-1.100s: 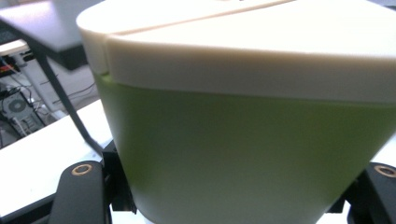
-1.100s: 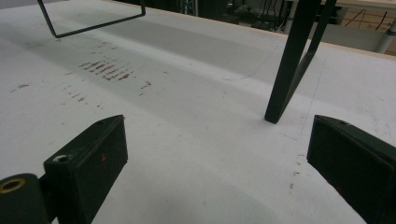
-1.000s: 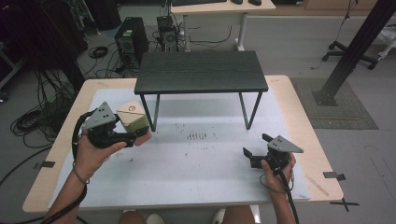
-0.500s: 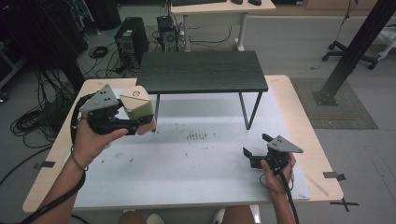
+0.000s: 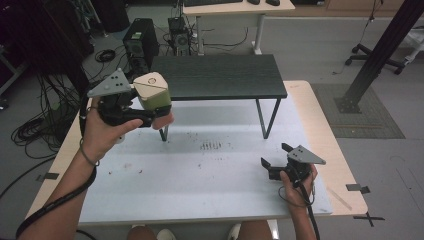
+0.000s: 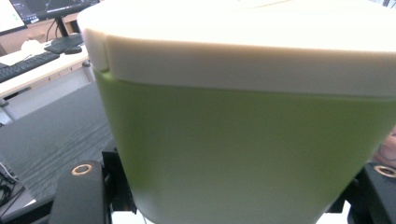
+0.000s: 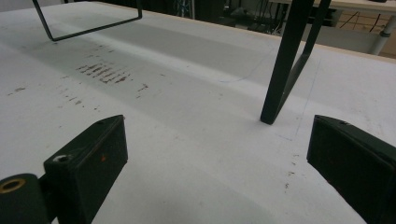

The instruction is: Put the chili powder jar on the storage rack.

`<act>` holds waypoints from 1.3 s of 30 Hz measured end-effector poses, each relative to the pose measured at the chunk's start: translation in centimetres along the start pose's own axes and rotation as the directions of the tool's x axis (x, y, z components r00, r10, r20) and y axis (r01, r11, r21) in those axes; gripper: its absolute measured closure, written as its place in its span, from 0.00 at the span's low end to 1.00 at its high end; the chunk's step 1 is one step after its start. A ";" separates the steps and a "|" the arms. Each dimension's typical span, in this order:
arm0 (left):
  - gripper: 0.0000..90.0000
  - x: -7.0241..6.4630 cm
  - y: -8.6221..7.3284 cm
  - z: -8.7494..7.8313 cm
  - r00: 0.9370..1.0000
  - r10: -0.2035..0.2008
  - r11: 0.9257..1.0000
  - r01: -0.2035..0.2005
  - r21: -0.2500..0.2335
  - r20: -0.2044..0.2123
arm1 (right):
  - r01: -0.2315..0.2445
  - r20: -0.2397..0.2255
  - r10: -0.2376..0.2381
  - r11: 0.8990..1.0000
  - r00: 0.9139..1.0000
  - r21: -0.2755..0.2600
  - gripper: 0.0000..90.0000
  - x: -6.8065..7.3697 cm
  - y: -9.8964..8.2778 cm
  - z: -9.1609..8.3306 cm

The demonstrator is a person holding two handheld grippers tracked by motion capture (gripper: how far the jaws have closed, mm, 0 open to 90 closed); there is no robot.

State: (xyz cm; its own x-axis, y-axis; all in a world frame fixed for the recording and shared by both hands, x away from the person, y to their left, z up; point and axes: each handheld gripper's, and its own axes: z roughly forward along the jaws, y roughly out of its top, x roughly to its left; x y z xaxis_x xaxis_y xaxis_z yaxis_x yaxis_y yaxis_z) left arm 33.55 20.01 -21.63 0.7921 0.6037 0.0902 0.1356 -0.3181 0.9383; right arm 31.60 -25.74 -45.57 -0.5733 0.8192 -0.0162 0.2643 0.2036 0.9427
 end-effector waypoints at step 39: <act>0.32 3.0 6.9 7.2 0.999 0.009 1.000 -0.009 0.002 0.032 | -0.005 -0.001 0.005 1.000 1.000 -0.013 0.05 -0.1 0.0 -0.1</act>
State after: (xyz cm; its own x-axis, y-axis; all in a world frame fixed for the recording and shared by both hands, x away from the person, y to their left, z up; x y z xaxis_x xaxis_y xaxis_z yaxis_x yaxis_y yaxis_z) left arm 41.14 14.31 -17.33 0.8117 0.5773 0.0883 0.1297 -0.3255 0.9366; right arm 31.59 -25.87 -45.57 -0.5731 0.8194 -0.0110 0.2571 0.1925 0.9470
